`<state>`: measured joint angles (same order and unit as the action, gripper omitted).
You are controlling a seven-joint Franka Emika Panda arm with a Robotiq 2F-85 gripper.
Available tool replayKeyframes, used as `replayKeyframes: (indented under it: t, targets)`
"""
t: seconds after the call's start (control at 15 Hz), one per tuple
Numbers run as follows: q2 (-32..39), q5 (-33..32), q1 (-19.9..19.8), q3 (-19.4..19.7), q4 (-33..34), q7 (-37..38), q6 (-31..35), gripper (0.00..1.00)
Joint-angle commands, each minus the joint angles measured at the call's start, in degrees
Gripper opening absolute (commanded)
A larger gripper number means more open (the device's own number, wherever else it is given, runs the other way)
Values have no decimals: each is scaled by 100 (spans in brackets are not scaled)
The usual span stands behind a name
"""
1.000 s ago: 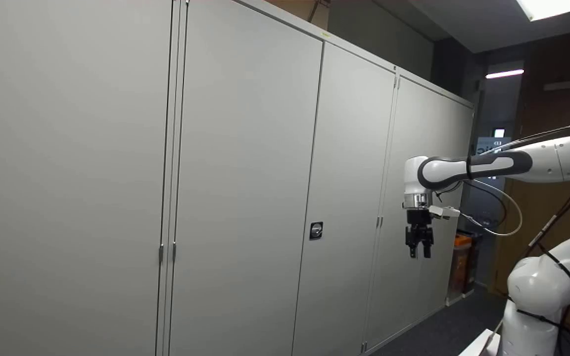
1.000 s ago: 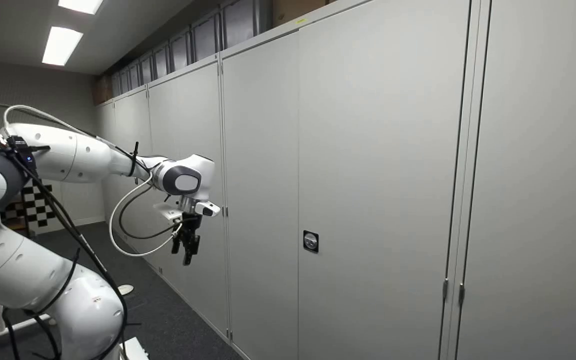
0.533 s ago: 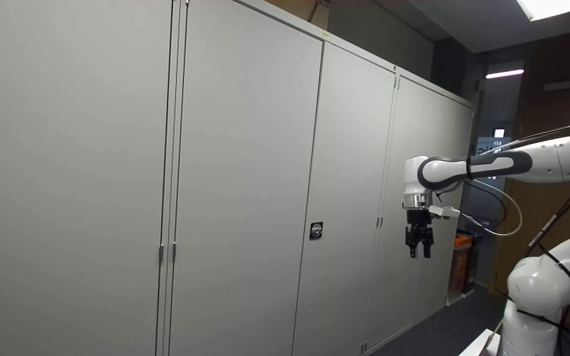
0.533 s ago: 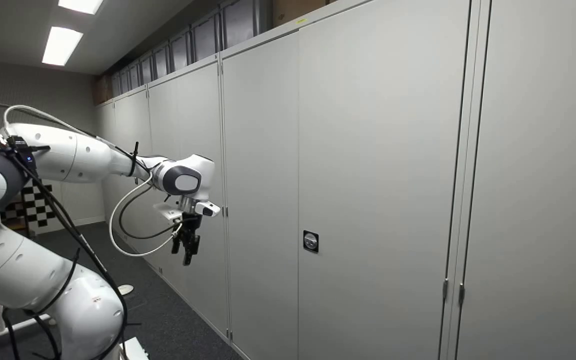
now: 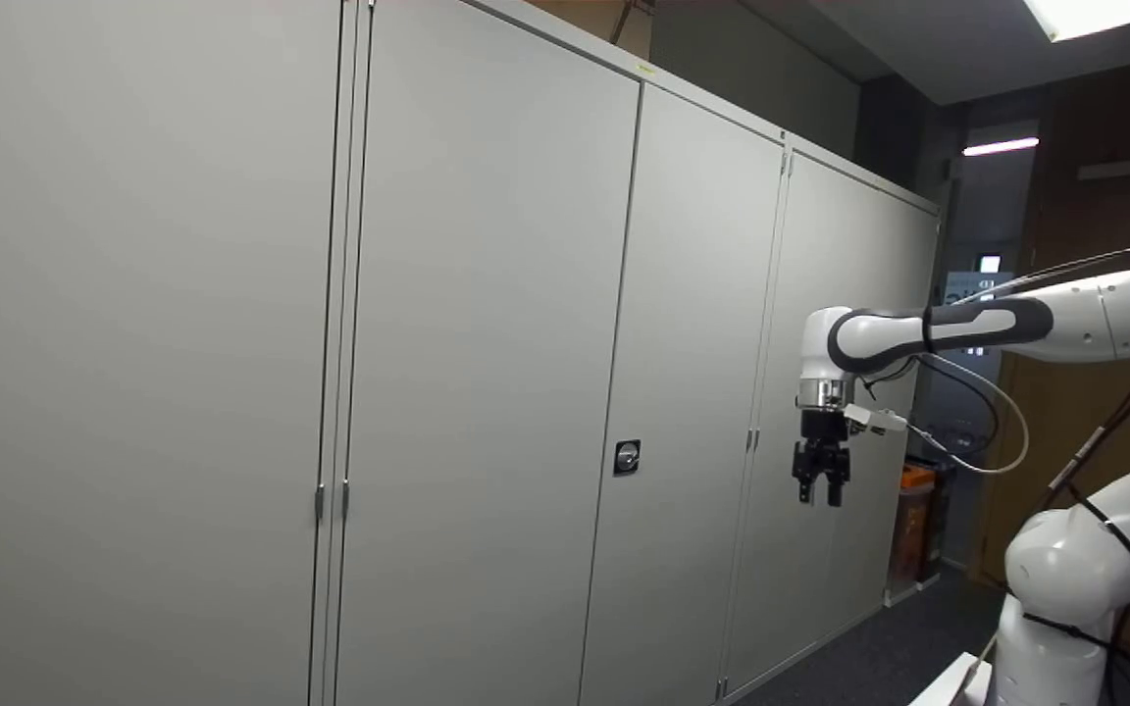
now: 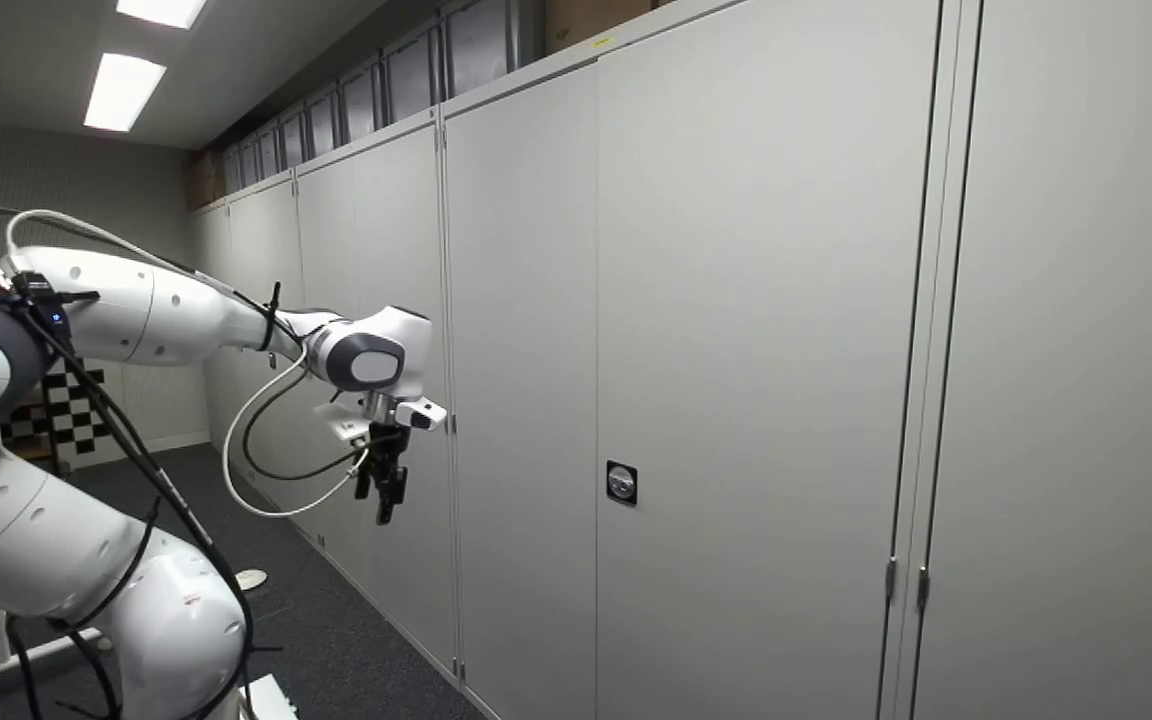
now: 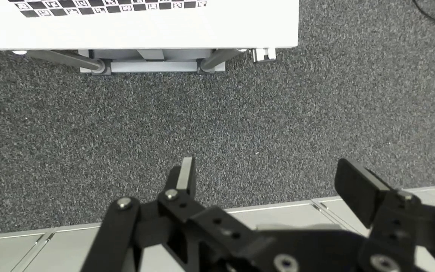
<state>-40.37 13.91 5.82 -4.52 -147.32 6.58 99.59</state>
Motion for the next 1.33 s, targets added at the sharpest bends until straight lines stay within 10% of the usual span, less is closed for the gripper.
replayKeyframes:
  t: [0.0, 1.27]
  targets:
    - [-35, 282, -92, 76, -22, -7, 353, 100]
    - [272, 1131, -285, 614, 57, -247, 1088, 100]
